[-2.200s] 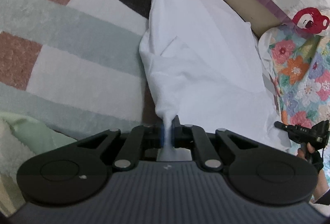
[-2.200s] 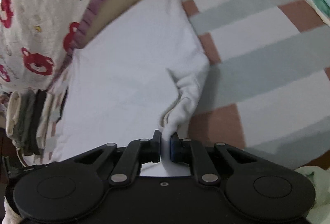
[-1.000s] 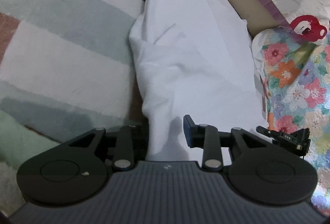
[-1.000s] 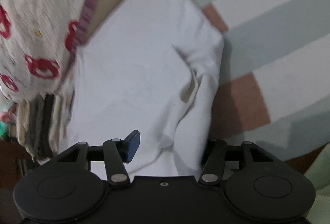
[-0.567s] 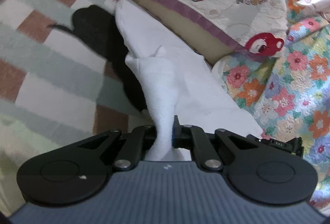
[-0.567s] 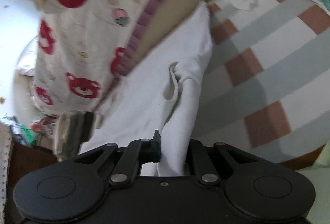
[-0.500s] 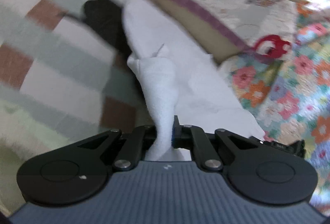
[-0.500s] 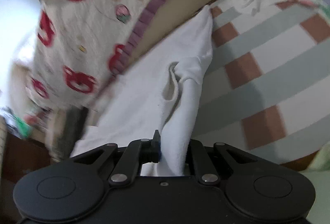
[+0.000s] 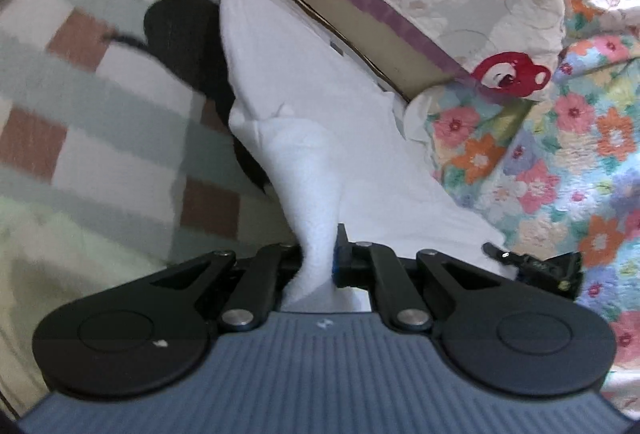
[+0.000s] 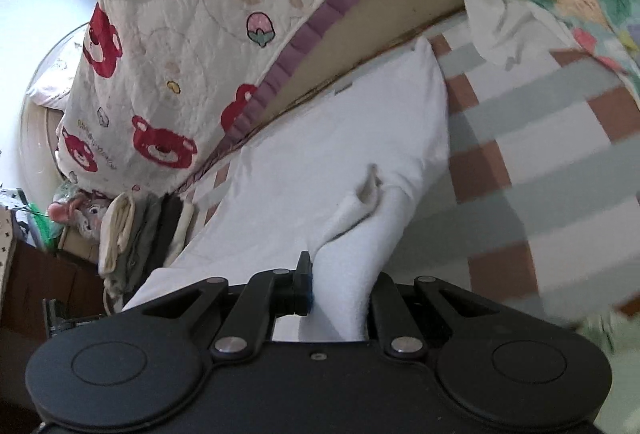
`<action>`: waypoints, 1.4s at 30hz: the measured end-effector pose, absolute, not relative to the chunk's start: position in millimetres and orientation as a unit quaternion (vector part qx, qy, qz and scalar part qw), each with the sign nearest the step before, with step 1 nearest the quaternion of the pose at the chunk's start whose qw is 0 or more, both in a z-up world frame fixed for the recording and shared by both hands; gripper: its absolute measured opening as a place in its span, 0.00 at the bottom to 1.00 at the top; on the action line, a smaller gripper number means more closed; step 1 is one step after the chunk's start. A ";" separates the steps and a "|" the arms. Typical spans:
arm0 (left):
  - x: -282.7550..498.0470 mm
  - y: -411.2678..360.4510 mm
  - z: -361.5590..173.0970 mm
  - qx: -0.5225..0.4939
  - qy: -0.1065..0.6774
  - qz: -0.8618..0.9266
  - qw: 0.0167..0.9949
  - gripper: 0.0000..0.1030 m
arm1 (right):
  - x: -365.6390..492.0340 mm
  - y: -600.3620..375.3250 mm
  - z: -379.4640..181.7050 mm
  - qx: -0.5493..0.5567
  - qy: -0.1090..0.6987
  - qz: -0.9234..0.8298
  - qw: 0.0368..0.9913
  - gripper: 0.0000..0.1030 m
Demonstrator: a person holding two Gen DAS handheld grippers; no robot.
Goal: Fold clothes
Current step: 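Pinch the T-shirt side with the left gripper while the right gripper pinches the sleeve, then fold the pinched side inward with both grippers and open them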
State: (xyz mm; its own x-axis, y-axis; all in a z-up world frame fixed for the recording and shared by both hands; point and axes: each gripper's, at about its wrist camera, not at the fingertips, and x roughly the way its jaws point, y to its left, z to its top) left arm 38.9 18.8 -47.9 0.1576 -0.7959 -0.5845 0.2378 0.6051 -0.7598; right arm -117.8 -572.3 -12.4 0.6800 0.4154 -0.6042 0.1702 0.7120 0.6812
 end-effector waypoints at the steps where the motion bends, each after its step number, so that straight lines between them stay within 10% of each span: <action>1: 33.6 21.5 -52.3 -0.257 0.542 -0.359 0.715 0.05 | -125.5 -573.4 -15.0 0.379 0.395 0.075 0.833 0.11; 42: 251.8 -67.9 -162.9 -0.216 0.585 -0.313 0.717 0.10 | 113.1 -633.3 -134.9 0.416 0.521 0.014 0.745 0.16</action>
